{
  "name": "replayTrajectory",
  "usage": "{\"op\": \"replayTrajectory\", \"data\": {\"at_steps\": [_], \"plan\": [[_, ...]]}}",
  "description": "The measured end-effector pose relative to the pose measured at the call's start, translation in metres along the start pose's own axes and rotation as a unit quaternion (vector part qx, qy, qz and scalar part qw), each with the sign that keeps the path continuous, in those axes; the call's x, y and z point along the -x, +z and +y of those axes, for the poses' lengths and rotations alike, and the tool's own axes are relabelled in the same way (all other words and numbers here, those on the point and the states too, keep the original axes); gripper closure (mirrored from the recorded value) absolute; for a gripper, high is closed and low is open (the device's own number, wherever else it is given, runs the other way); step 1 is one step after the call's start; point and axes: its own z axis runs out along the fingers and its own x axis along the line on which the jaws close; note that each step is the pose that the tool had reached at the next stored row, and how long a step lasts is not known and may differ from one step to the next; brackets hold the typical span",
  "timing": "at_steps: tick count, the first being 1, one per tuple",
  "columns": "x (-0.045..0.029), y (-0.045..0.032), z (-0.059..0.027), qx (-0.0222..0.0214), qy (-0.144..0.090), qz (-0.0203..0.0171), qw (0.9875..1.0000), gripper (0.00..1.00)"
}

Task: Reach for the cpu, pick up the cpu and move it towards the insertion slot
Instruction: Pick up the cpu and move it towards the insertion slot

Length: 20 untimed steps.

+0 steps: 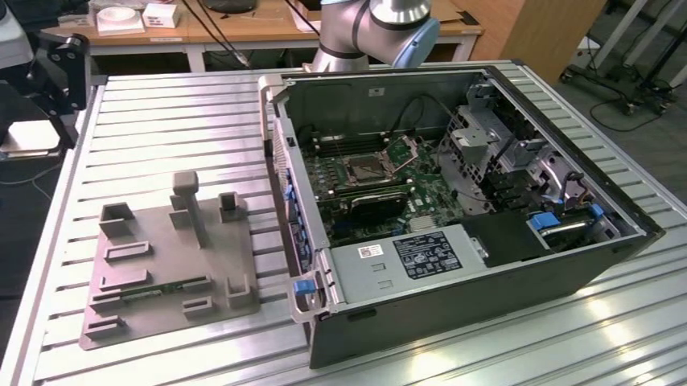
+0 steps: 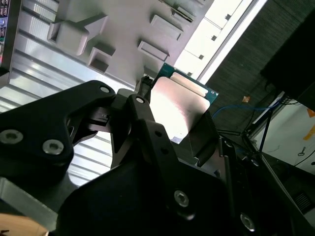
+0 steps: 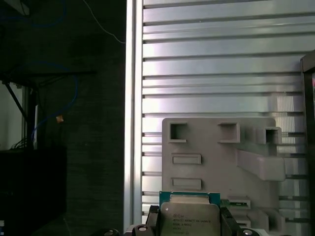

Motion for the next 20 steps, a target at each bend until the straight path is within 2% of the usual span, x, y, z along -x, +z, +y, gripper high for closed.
{"op": "replayTrajectory", "data": {"at_steps": [7, 20], "plan": [[-0.0006, -0.0075, 0.0002, 0.0000, 0.000, -0.0008, 1.0000, 0.45], [0.0004, -0.0078, 0.0003, 0.0000, 0.000, -0.0009, 1.0000, 0.45]]}}
